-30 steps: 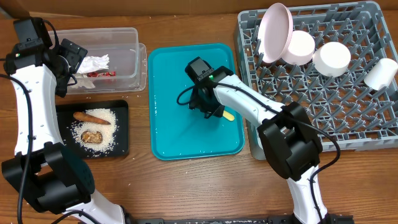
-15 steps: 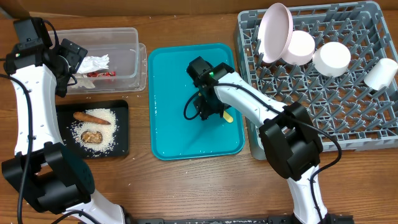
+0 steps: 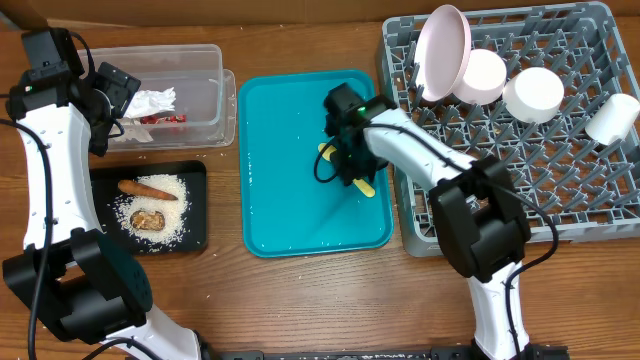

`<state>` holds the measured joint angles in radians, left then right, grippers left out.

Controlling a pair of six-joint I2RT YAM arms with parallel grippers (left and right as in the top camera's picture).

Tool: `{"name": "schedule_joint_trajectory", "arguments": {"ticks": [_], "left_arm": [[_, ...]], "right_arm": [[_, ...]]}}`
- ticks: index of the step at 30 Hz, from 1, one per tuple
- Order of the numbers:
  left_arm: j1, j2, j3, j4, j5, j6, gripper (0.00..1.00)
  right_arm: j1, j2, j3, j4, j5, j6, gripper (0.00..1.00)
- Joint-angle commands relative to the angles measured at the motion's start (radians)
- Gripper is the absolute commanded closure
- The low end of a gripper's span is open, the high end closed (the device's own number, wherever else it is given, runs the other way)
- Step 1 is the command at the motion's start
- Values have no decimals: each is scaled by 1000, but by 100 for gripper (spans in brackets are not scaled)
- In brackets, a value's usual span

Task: Sort waste into correct bins and load items into the dishwasher

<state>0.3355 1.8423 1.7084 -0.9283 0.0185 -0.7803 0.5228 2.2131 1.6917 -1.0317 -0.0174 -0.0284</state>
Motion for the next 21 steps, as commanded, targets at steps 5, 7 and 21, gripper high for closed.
{"name": "schedule_joint_trajectory", "arguments": {"ticks": [5,7,21], "left_arm": [[-3,2,9,1,-3,-8,0],[-3,2,9,1,-3,-8,0],[-3,2,9,1,-3,-8,0]], "right_arm": [[-43,-27,-31,-6,-164,-28,63],[-43,-27,-32,-29,-163,-28,63],[-26,-27,-32,-66,-167,15,71]]}}
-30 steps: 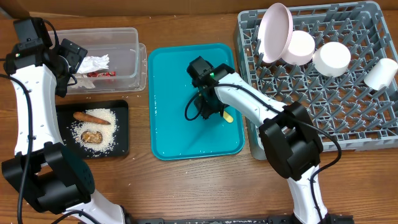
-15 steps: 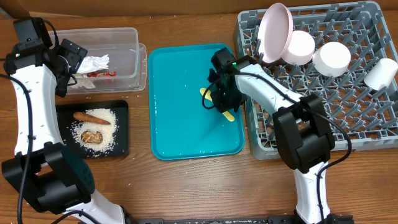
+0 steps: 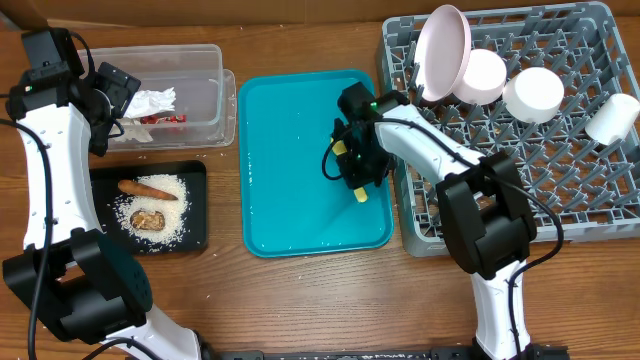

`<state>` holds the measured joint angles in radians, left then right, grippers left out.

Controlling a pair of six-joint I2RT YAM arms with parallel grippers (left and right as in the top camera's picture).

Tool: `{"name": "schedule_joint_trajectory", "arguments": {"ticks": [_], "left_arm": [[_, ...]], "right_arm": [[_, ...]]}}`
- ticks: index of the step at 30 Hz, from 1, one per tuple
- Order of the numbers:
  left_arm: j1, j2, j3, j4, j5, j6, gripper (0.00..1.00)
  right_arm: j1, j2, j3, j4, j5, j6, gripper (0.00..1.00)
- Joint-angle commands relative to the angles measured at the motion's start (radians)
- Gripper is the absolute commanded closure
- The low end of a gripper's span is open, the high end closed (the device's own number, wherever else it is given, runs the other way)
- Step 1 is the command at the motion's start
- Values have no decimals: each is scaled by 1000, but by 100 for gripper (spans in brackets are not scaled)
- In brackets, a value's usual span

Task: Sort waste into correct bins and load items into the dishwasher

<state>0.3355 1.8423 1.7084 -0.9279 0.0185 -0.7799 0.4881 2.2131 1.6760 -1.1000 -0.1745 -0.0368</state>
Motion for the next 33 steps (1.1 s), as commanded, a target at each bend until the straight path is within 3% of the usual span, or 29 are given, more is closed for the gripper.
{"name": "schedule_joint_trajectory", "arguments": {"ticks": [1,8,15,26,29,33], "left_arm": [[-3,2,9,1,-3,-9,0],[-3,2,9,1,-3,-9,0],[-3,2,9,1,-3,-9,0],[-3,2,9,1,-3,-9,0],[-3,2,9,1,-3,-9,0],[-3,2,9,1,-3,-9,0]], "right_arm": [[9,-27,-16,2,-10,37,72],[9,-27,-21,-1,-3,129,72],[17,-19,-41,32,3,230,80],[56,10,-52,40,63,270,75],[56,10,-52,37,62,286,87],[55,10,-51,35,61,301,94]]}}
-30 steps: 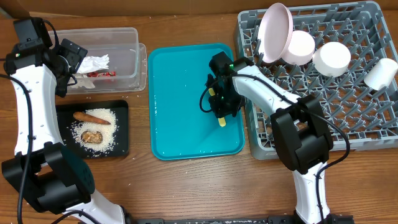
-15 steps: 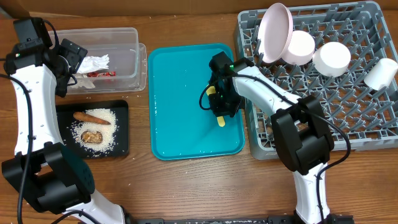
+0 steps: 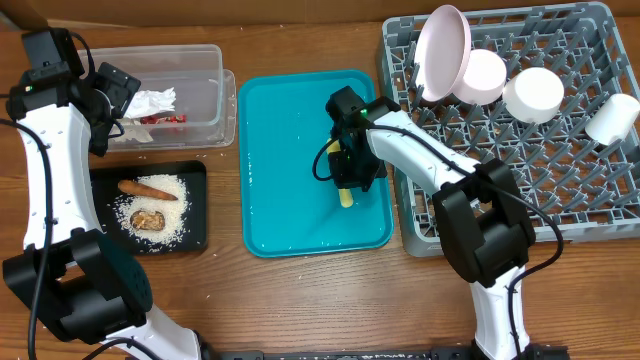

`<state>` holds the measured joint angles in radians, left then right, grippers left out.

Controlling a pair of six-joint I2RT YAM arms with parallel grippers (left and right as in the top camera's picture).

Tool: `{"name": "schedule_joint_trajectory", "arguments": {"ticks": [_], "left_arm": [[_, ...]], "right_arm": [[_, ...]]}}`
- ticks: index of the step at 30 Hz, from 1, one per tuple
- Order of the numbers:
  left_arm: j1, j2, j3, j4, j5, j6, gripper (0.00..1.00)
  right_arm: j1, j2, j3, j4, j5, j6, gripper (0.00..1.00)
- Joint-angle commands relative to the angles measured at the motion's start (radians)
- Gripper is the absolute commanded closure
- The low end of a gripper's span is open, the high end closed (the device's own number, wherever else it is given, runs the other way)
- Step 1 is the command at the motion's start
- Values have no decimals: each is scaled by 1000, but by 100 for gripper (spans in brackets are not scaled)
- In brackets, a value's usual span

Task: Sort waste into correct bins and load items into the dishwasher

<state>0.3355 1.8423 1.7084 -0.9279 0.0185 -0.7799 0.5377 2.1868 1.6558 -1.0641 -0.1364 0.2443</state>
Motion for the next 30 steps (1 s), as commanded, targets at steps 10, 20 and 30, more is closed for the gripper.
{"name": "schedule_joint_trajectory", "arguments": {"ticks": [10,20,30], "left_arm": [[-3,2,9,1,-3,-9,0],[-3,2,9,1,-3,-9,0],[-3,2,9,1,-3,-9,0]], "right_arm": [[5,36,-21,-21,2,32,84],[-14,35,137,-95,-103,253,66],[-5,35,134,-64,-48,609,67]]}}
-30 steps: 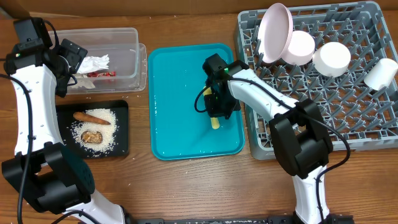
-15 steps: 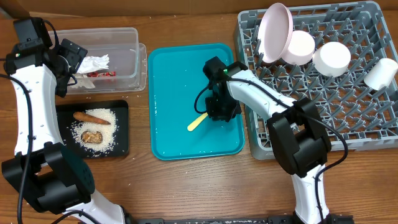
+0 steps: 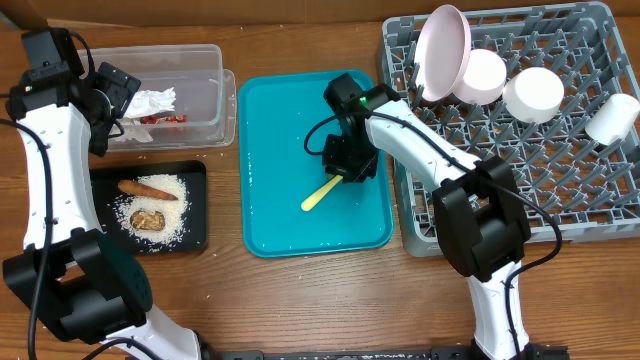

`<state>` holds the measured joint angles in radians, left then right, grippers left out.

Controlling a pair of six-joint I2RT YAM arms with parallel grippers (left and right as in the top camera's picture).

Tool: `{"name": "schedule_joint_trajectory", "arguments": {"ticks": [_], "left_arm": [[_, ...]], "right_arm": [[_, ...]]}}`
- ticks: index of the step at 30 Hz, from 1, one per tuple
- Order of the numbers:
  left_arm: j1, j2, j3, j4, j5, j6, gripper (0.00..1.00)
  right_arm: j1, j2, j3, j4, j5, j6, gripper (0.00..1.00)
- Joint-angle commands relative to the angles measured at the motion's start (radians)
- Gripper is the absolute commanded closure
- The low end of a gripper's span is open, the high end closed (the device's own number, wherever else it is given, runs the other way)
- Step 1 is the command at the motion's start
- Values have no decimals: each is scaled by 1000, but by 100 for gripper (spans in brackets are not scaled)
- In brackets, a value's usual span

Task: Sort waste into correct bins and load items into the dishwasher

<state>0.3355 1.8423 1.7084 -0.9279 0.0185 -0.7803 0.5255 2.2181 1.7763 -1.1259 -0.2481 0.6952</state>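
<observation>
A yellow utensil (image 3: 320,193) lies slanted across the middle of the teal tray (image 3: 270,215). Its upper right end runs in under my right gripper (image 3: 342,172), which stands low over the tray and looks shut on that end; the fingers themselves are hidden beneath the wrist. My left gripper (image 3: 112,100) hovers at the left edge of the clear plastic bin (image 3: 205,90), beside a crumpled white wrapper (image 3: 150,101). Whether its fingers are apart does not show from above.
A grey dish rack (image 3: 560,190) at the right holds a tilted pink bowl (image 3: 443,52) and three white cups (image 3: 533,94). A black tray (image 3: 195,225) at the left carries rice, a sausage (image 3: 147,187) and a brown scrap. Red bits lie in the clear bin.
The right gripper has shifted slightly up and left on the tray. The yellow utensil, which poked out just below the gripper, now stretches out down-left into the tray's middle. The left arm is unchanged.
The right gripper was first over the yellow utensil near the tray's right side. It then stood closer to the rack edge, then back toward the middle, the utensil under it each time. Now the utensil points down-left from the gripper. The left arm stayed still throughout.
</observation>
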Motion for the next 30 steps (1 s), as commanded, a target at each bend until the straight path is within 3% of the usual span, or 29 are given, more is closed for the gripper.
{"name": "schedule_joint_trajectory", "arguments": {"ticks": [1,15,30], "left_arm": [[-3,2,9,1,-3,-8,0],[-3,2,9,1,-3,-8,0],[-3,2,9,1,-3,-8,0]], "right_arm": [[13,5,8,-3,98,200,69],[84,20,-10,48,207,430,70],[96,42,-10,47,228,488,69]]}}
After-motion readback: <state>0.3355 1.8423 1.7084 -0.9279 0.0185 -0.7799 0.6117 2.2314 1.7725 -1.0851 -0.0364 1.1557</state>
